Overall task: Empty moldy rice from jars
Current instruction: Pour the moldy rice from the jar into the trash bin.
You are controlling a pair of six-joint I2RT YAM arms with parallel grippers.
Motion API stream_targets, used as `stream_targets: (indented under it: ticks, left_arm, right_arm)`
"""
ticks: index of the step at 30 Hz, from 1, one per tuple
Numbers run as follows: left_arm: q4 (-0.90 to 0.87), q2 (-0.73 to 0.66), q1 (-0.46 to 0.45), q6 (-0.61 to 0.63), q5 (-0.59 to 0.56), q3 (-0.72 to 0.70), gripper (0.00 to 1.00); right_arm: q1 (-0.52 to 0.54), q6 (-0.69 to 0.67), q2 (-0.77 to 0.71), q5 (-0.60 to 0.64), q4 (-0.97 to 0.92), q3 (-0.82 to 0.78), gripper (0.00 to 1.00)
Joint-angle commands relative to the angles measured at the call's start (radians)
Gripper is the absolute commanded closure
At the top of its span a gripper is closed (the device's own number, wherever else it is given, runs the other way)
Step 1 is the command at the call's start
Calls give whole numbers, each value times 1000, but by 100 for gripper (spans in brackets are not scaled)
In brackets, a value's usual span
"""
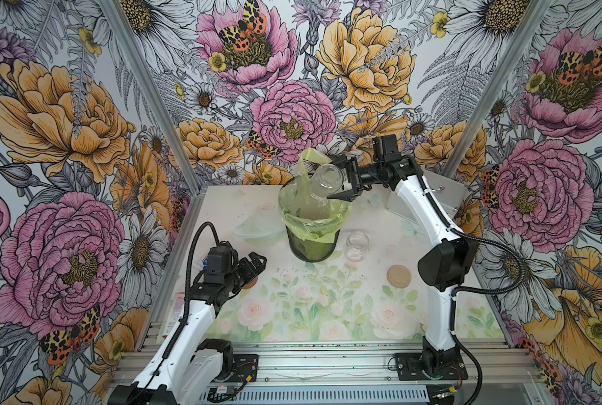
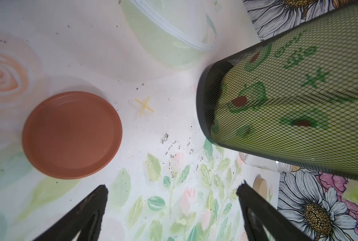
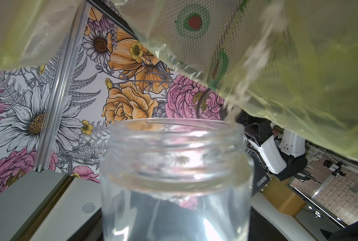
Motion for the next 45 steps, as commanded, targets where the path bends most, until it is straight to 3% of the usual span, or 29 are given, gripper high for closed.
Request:
stream_targets:
  ticks: [1,4,8,13,18,25,29,35,37,40,42,45]
  left_arm:
    - [33,3,9,-7,32,16,1]
    - [33,-4,8,-5,37,12,1]
    - [33,-15,9,-12,43,4,1]
    - [31,-44,10,-15,55,-3,1]
    - [30,-61,8,-28,61,-17,1]
    - [26,-85,11,-33,67,-23,1]
    - [25,-90,10,-38,68,-27,1]
    - [21,-104,11,-41,75,-29,1]
    - [20,-110,10,-53,71,-37,1]
    - [21,-113,10,-55,68,-39,1]
    - [20,-113,10,-51,71,-34,1]
    - [21,-115,10,-55,70,-38,1]
  right_arm:
    - [8,140,-29,4,3,85,100]
    - [16,117,-27,23,2,90,100]
    - [33,90,-96,53,1,-34,100]
    - [37,124,11,60,-7,203,100]
    - [64,52,-116,90,-15,-68,100]
    - [64,58,-70,88,-20,51,100]
    - [79,15,-152,108,-42,-118,100]
    - [50,32,2,100,-75,199,100]
    - [73,-59,-43,98,-153,101,100]
    - [80,-60,-148,118,-153,-86,100]
    - [56,-41,-108,116,-154,6,100]
    - [35,17,43,117,-156,303,100]
